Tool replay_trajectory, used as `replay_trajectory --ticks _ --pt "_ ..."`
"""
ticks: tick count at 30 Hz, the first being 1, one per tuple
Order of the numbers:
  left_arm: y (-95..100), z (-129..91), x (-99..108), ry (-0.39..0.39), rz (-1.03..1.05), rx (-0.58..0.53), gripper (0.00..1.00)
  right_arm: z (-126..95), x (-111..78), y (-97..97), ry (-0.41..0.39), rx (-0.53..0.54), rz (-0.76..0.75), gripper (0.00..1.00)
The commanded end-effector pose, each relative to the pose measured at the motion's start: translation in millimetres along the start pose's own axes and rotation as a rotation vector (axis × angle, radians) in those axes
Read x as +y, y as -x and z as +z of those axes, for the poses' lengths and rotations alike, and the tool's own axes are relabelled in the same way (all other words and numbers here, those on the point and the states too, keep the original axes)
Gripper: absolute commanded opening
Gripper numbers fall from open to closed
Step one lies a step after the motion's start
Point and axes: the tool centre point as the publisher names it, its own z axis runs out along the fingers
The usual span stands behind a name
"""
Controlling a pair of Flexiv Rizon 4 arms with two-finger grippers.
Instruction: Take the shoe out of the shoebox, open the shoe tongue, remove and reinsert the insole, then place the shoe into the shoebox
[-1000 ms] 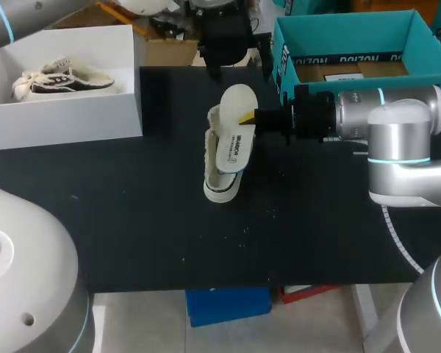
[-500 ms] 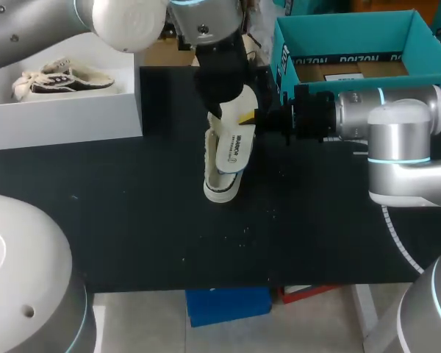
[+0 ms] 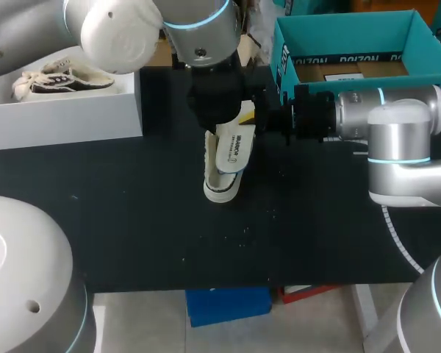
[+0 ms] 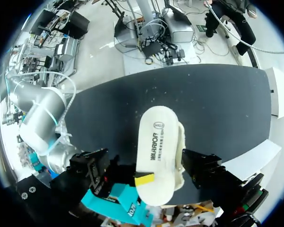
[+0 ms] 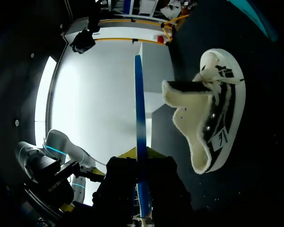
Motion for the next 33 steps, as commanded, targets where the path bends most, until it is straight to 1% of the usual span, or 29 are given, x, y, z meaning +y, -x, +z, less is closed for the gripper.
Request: replay_trajectory --ticks 1,2,3,4,5,6,7,8,10,12,14,15,33 --pt "-16.6 0 -6 0.095 -0.027 -0.116 1.0 1 -0.5 -0.5 0.004 -0.002 0.001 0.0" --pt "-17.2 -3 -8 0.121 -0.025 -0.191 1.0 1 -0.5 -0.5 0.004 -0.002 0.001 0.0" --pt "-17.6 -5 -9 0.125 -0.028 -0.272 1.0 1 -0.5 -0.5 0.004 -0.002 0.001 0.0" --pt "-19.2 -6 -11 0.137 -0.043 -0.329 1.0 1 -0.5 -0.5 0.004 -0.002 0.001 0.0" --pt "-20.5 -8 -12 0.175 -0.035 -0.401 1.0 1 -0.5 -0.5 0.004 -0.002 0.001 0.0" --pt "-21.6 -10 -14 0.178 -0.034 -0.497 1.0 1 -0.5 -0.5 0.004 -0.002 0.001 0.0" --pt "-23.6 -11 -15 0.181 -0.045 -0.558 1.0 1 -0.5 -0.5 0.004 -0.002 0.001 0.0" --pt "-26.5 -12 -15 0.204 -0.053 -0.614 1.0 1 -0.5 -0.5 0.004 -0.002 0.001 0.0" --pt "-34.5 -12 -14 0.192 -0.083 -0.753 1.0 1 -0.5 -0.5 0.004 -0.002 0.001 0.0" --pt "-45.0 -12 -12 0.188 -0.132 -0.927 1.0 1 -0.5 -0.5 0.004 -0.002 0.001 0.0" --pt "-54.3 -11 -10 0.182 -0.172 -1.059 1.0 1 -0.5 -0.5 0.004 -0.002 0.001 0.0" --pt "-58.5 -11 -9 0.162 -0.189 -1.16 1.0 1 -0.5 -0.5 0.004 -0.002 0.001 0.0" --pt "-58.5 -11 -9 0.162 -0.189 -1.16 1.0 1 -0.5 -0.5 0.004 -0.002 0.001 0.0"
